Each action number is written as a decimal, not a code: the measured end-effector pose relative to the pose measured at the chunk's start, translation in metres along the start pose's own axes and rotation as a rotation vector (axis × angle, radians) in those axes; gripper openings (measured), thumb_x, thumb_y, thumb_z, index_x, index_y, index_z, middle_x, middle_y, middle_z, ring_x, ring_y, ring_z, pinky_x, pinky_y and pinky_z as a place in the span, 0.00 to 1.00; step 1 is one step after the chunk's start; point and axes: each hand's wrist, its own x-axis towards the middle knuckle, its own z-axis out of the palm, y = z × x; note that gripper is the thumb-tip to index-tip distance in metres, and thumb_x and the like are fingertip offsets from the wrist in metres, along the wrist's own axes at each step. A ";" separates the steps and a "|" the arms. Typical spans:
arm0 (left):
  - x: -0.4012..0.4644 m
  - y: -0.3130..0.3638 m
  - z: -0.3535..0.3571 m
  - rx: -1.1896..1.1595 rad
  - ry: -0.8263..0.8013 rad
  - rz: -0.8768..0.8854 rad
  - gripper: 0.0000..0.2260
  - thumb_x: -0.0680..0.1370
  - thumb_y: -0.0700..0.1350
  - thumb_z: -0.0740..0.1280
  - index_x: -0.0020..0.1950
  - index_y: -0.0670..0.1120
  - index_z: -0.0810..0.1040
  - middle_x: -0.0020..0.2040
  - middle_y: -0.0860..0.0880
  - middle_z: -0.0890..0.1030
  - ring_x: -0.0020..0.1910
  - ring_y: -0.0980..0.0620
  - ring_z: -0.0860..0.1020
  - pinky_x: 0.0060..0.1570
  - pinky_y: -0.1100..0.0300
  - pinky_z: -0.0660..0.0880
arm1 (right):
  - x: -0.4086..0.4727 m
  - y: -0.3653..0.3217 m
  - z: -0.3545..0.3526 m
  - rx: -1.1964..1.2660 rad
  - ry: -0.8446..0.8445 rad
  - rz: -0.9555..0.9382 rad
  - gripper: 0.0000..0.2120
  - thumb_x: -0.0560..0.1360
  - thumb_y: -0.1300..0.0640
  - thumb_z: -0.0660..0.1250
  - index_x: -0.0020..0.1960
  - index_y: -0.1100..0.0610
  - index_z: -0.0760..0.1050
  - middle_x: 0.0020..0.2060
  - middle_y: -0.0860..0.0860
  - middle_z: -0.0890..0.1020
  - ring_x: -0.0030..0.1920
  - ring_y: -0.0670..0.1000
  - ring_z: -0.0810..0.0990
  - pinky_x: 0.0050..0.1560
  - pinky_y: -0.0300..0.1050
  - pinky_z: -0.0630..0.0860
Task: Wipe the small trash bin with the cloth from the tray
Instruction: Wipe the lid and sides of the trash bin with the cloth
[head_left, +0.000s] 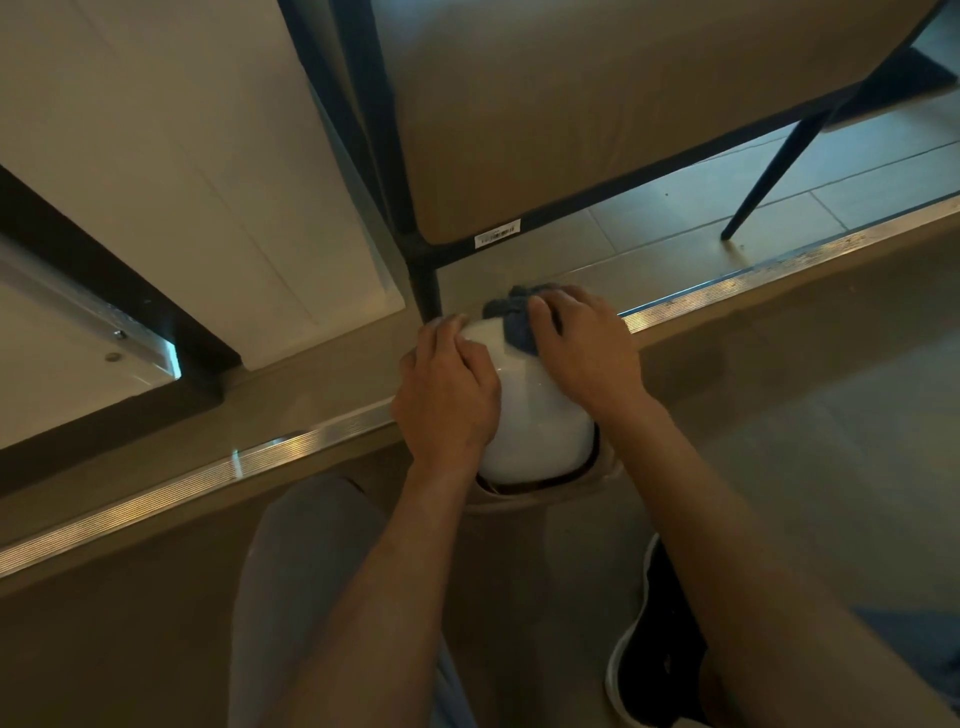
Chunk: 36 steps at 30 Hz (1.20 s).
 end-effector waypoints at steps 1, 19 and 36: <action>0.000 0.000 0.000 0.004 -0.003 0.005 0.22 0.81 0.54 0.48 0.69 0.53 0.73 0.69 0.52 0.75 0.61 0.49 0.75 0.51 0.56 0.71 | -0.011 0.006 0.000 0.061 0.045 -0.014 0.17 0.85 0.47 0.56 0.64 0.54 0.79 0.64 0.53 0.79 0.62 0.52 0.76 0.60 0.50 0.75; 0.029 -0.004 -0.014 -0.018 -0.234 0.196 0.22 0.82 0.53 0.50 0.74 0.53 0.72 0.70 0.47 0.74 0.68 0.45 0.72 0.66 0.46 0.71 | 0.016 0.024 -0.001 0.241 0.049 0.230 0.18 0.85 0.49 0.56 0.66 0.55 0.78 0.62 0.55 0.81 0.55 0.51 0.76 0.56 0.45 0.73; 0.017 -0.014 -0.009 -0.029 -0.171 0.261 0.22 0.82 0.55 0.51 0.71 0.54 0.75 0.66 0.50 0.78 0.61 0.50 0.75 0.55 0.57 0.72 | 0.002 0.027 0.001 0.240 0.033 0.300 0.21 0.86 0.47 0.52 0.68 0.56 0.76 0.60 0.57 0.81 0.60 0.58 0.78 0.52 0.44 0.68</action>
